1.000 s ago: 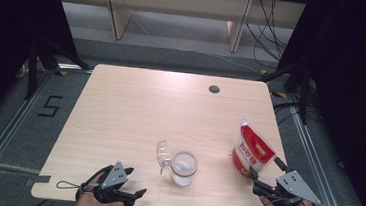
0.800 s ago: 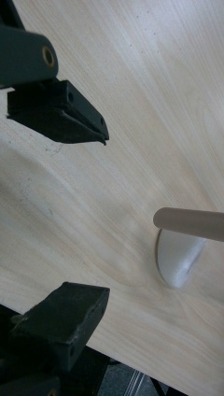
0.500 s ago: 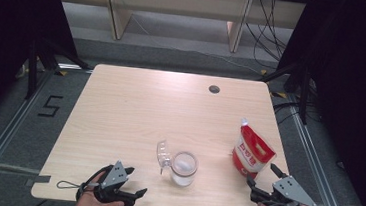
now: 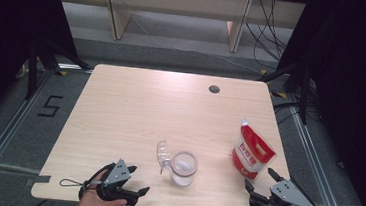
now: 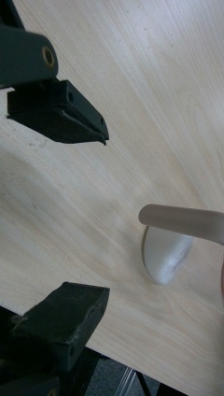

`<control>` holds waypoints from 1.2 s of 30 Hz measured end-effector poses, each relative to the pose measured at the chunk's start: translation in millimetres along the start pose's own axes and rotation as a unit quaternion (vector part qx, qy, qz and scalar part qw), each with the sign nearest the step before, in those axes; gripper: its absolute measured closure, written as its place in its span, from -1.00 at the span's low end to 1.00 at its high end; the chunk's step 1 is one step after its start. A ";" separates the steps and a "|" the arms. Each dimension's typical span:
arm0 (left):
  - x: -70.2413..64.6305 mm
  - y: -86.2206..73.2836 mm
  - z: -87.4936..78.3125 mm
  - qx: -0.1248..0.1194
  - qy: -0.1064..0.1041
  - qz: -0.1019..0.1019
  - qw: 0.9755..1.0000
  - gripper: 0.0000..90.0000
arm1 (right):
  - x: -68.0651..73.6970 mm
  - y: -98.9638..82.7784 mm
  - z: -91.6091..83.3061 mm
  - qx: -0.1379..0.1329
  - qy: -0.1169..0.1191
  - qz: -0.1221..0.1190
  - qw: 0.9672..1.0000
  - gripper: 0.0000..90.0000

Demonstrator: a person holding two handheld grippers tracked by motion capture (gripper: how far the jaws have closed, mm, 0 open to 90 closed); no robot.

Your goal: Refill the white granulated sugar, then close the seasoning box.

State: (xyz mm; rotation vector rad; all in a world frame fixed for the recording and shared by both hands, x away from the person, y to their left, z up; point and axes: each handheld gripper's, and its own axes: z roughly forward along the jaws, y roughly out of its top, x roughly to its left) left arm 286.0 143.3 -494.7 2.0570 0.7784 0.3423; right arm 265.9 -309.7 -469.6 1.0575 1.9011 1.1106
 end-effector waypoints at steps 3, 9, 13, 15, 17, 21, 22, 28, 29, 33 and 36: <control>-2.8 1.1 2.6 -0.009 -0.005 -0.003 1.000 -0.54 | 1.4 0.0 -2.5 0.006 0.000 0.007 1.000 -0.59; -3.0 7.5 0.4 0.000 -0.005 0.016 1.000 -0.54 | -1.0 -1.3 -3.8 0.001 -0.006 -0.009 1.000 -0.58; -3.8 14.2 1.7 0.000 -0.002 0.008 1.000 -0.53 | -0.6 -2.2 -5.3 0.004 -0.004 -0.005 1.000 -0.58; -4.3 15.0 2.6 -0.003 -0.005 0.007 1.000 -0.51 | 0.2 -2.5 -5.3 0.007 0.000 0.000 1.000 -0.58; -5.2 17.0 2.7 -0.011 -0.002 0.005 1.000 -0.43 | -0.1 -2.8 -5.2 0.011 0.001 -0.003 1.000 -0.58; -2.7 21.0 0.8 -0.020 -0.002 0.001 1.000 -0.11 | 1.7 -3.3 -6.1 0.016 -0.003 0.012 1.000 -0.58; -3.1 23.9 -0.5 -0.022 0.000 0.006 1.000 0.15 | -1.0 -3.6 -5.0 0.009 -0.003 0.001 1.000 -0.58; -8.6 32.5 0.4 -0.028 0.003 0.022 0.999 0.63 | -0.7 -3.0 -5.9 0.010 -0.005 -0.006 1.000 -0.58; -9.0 33.8 0.8 -0.031 0.005 0.027 0.999 0.63 | -0.7 -3.0 -5.9 0.010 -0.005 -0.006 1.000 -0.58; -8.5 39.4 0.3 -0.031 0.007 0.039 0.999 0.78 | -0.2 -3.8 -5.0 0.015 -0.001 -0.007 1.000 -0.57; -8.6 42.6 0.5 -0.031 0.008 0.034 0.999 0.86 | -0.6 -3.7 -4.7 0.012 -0.005 -0.013 1.000 -0.57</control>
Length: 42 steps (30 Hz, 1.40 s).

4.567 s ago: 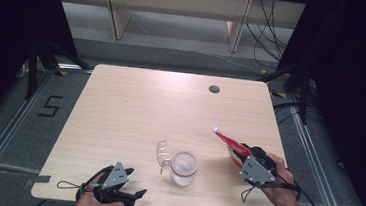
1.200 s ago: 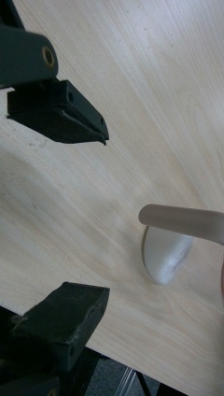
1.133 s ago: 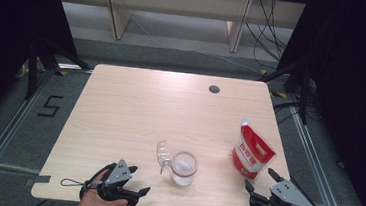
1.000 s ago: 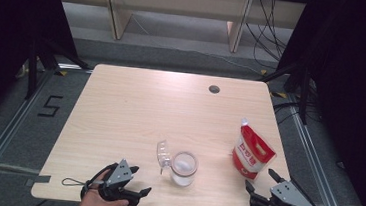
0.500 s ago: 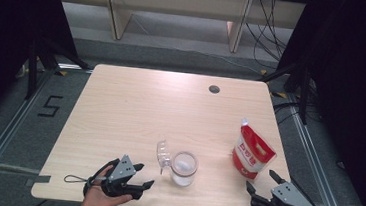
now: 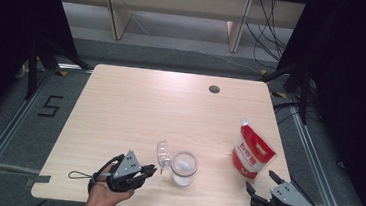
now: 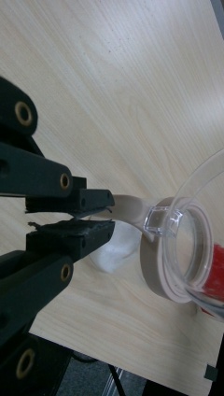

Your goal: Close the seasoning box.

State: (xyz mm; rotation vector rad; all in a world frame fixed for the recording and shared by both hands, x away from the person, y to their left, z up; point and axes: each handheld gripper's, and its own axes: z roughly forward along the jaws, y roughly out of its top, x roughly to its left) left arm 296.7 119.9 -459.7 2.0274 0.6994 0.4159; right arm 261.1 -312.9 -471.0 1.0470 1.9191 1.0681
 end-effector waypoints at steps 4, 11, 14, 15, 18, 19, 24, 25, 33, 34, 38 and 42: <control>-2.8 5.3 1.5 -0.011 -0.002 -0.018 1.000 0.92 | 1.0 -0.1 0.4 0.007 0.007 -0.001 1.000 -0.57; -2.4 15.0 2.4 -0.017 -0.002 -0.002 1.000 0.96 | 1.8 -0.3 1.2 0.006 0.005 -0.004 1.000 -0.56; -3.0 16.1 2.2 -0.018 0.000 -0.012 1.000 0.96 | 1.2 -0.2 1.3 0.005 0.005 -0.008 1.000 -0.56; -2.6 16.6 2.3 -0.019 -0.001 -0.010 1.000 0.96 | 1.3 -0.2 1.3 0.005 0.005 -0.008 1.000 -0.56; -2.5 18.4 3.0 -0.025 -0.004 -0.005 1.000 0.97 | 1.9 -0.4 1.6 0.007 0.005 -0.008 1.000 -0.56; -2.6 19.5 3.0 -0.023 -0.007 -0.001 1.000 0.97 | 2.3 -0.3 1.6 0.008 0.006 -0.006 1.000 -0.56; -5.8 23.2 3.4 -0.028 -0.004 -0.006 1.000 0.97 | 1.9 -0.3 1.6 0.008 0.005 -0.008 1.000 -0.55; -5.0 24.1 3.3 -0.027 -0.005 0.002 1.000 0.97 | 1.5 -0.4 1.8 0.007 0.002 -0.015 1.000 -0.55; -6.6 26.0 5.2 -0.029 -0.009 -0.001 1.000 0.97 | 2.1 -0.1 1.4 0.009 0.000 -0.016 1.000 -0.55; -7.5 26.0 6.0 -0.031 -0.011 -0.006 0.999 0.97 | 1.6 0.3 1.3 0.006 -0.002 -0.019 1.000 -0.55; -8.8 28.5 7.7 -0.031 -0.016 0.004 0.999 0.96 | 2.1 -0.1 1.5 0.009 0.000 -0.016 1.000 -0.55; -12.4 30.0 9.1 -0.035 -0.018 -0.004 0.999 0.94 | 2.5 0.2 1.2 0.010 0.002 -0.014 1.000 -0.55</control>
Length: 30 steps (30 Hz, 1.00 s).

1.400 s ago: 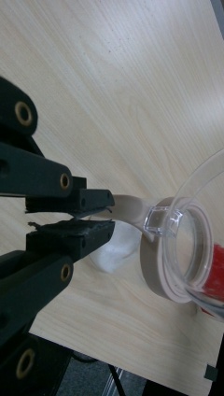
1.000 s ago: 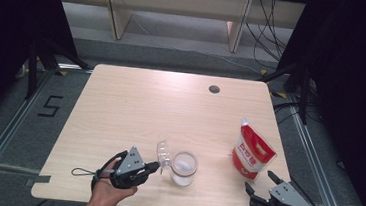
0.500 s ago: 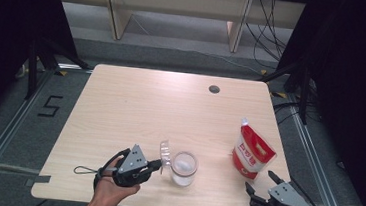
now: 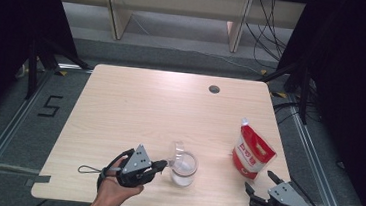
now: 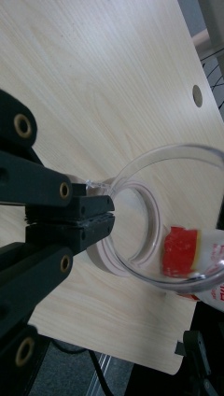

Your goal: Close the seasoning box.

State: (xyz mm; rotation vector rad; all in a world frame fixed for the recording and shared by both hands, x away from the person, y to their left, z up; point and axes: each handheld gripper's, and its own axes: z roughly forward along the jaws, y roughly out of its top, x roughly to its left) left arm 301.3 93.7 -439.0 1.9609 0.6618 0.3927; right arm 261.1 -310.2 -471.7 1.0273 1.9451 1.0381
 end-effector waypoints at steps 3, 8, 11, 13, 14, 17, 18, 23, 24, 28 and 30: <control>0.1 1.0 0.0 0.002 -0.004 0.002 1.000 0.90 | -0.8 0.1 0.0 -0.004 -0.004 -0.004 1.000 -0.55; 0.4 1.2 0.2 -0.001 -0.009 -0.008 1.000 0.78 | -0.8 -0.1 -0.1 -0.004 -0.004 -0.004 1.000 -0.55; 2.1 0.1 -1.1 0.000 -0.008 -0.013 1.000 0.68 | 0.1 0.0 -0.1 0.000 0.001 0.002 1.000 -0.55; 4.0 -1.7 -2.4 0.001 -0.012 -0.020 1.000 0.60 | 0.2 -0.1 -0.1 0.000 0.000 0.002 1.000 -0.55; 4.9 -2.0 -3.1 0.002 -0.016 -0.021 1.000 0.56 | 0.1 -0.1 0.0 0.000 0.000 0.001 1.000 -0.55; 6.7 -3.2 -4.7 0.000 -0.019 -0.020 1.000 0.45 | -0.1 -0.3 0.3 -0.001 0.000 -0.001 1.000 -0.55; 6.6 -4.0 -6.2 0.000 -0.018 -0.036 0.999 0.37 | 0.9 -0.4 0.0 0.003 0.004 0.006 1.000 -0.55; 13.0 -9.4 -10.6 -0.001 -0.030 -0.055 0.998 -0.02 | 0.8 -0.6 0.9 -0.001 0.001 0.003 1.000 -0.56; 12.4 -10.7 -11.6 0.001 -0.025 -0.064 0.998 -0.11 | -0.4 -0.5 1.7 -0.005 0.003 -0.009 1.000 -0.56; 17.4 -17.6 -17.3 0.001 -0.021 -0.068 0.997 -0.31 | 1.1 -0.2 0.6 0.001 -0.001 -0.002 1.000 -0.56; 17.2 -20.4 -19.9 0.003 -0.020 -0.078 0.997 -0.34 | 1.8 -0.4 0.7 0.000 -0.001 0.002 1.000 -0.56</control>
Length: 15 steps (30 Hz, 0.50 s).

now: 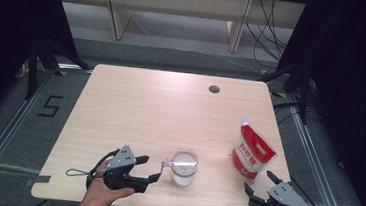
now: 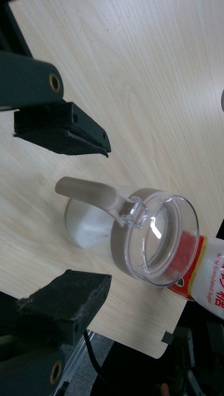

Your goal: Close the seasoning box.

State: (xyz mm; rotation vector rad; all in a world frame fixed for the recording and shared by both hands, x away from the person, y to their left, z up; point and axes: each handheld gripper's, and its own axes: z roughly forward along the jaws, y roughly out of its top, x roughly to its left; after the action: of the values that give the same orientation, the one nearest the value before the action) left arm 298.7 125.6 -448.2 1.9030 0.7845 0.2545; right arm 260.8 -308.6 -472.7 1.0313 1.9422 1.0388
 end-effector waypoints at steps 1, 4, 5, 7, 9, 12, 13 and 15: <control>0.2 -1.6 -1.2 0.001 -0.001 0.000 1.000 -0.34 | 0.0 0.0 0.0 0.000 0.000 0.000 1.000 -0.56; 2.3 -8.1 -5.6 0.006 0.003 0.011 1.000 -0.38 | 0.7 0.3 -0.2 0.000 0.005 0.008 1.000 -0.56; 2.3 -8.1 -5.6 0.006 0.003 0.011 1.000 -0.39 | 0.7 0.3 -0.2 0.000 0.005 0.008 1.000 -0.56; 4.2 -13.5 -8.6 0.012 0.008 0.009 1.000 -0.41 | -0.4 0.3 0.0 -0.001 0.006 0.002 1.000 -0.56; 3.9 -15.9 -8.4 0.008 0.008 -0.004 1.000 -0.41 | -0.5 0.1 0.1 0.000 0.006 0.001 1.000 -0.56; 6.4 -22.6 -11.0 0.017 0.018 0.004 1.000 -0.43 | 3.1 -1.2 -0.5 0.012 0.014 0.018 1.000 -0.56; 7.3 -24.5 -11.5 0.019 0.017 0.010 1.000 -0.43 | 1.0 -1.1 0.6 0.007 0.018 0.006 1.000 -0.56; 6.3 -29.2 -11.9 0.023 0.017 0.004 1.000 -0.44 | 0.2 -1.5 0.6 0.003 0.016 -0.003 1.000 -0.56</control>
State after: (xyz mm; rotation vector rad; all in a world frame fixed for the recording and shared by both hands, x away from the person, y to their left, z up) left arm 285.7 146.1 -469.2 1.9506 0.8113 0.2770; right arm 260.7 -308.8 -474.3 1.0171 1.9744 1.0530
